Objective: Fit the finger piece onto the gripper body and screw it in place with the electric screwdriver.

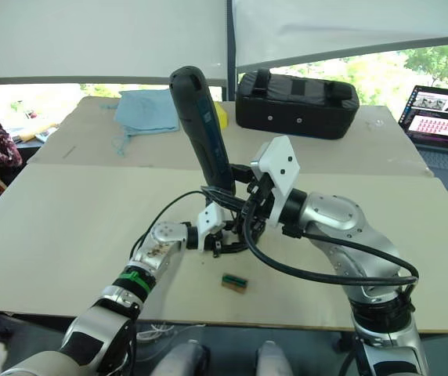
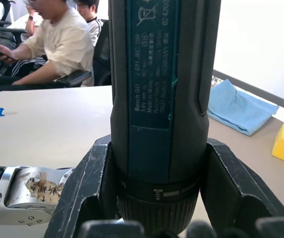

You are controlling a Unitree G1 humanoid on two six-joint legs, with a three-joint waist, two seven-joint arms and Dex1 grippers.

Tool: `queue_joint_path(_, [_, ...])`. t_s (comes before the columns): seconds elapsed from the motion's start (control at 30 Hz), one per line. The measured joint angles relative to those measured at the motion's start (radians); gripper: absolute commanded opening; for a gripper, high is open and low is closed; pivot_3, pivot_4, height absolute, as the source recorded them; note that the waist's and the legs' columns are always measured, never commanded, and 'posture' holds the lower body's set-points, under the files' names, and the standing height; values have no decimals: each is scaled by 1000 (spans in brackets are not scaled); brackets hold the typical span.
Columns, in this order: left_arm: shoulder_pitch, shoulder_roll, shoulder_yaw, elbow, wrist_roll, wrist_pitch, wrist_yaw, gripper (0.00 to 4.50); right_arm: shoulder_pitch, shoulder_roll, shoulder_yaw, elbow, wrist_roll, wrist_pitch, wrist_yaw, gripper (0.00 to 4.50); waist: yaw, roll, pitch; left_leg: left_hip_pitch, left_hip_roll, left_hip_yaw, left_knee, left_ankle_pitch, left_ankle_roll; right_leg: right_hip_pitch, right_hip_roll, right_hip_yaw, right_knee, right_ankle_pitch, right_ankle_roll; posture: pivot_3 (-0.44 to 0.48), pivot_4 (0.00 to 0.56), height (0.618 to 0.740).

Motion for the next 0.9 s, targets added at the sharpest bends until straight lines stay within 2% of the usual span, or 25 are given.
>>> queue_joint_path(0.4, [0, 0, 0, 0, 0, 0, -1, 2297, 4, 5, 0, 1, -16, -4, 5, 1915, 0, 0, 0, 0, 0, 0, 0, 0, 0, 0, 0, 0, 0, 0, 0, 0, 150, 740])
queue_joint_path(0.63, [0, 1, 0, 0, 0, 0, -1, 2297, -20, 46, -33, 1, 54, 38, -49, 1915, 0, 0, 0, 0, 0, 0, 0, 0, 0, 0, 0, 0, 0, 0, 0, 0, 150, 740])
queue_joint_path(0.9, [0, 0, 0, 0, 0, -1, -1, 2297, -25, 41, -42, 0, 73, 48, -72, 1915, 0, 0, 0, 0, 0, 0, 0, 0, 0, 0, 0, 0, 0, 0, 0, 0, 150, 740])
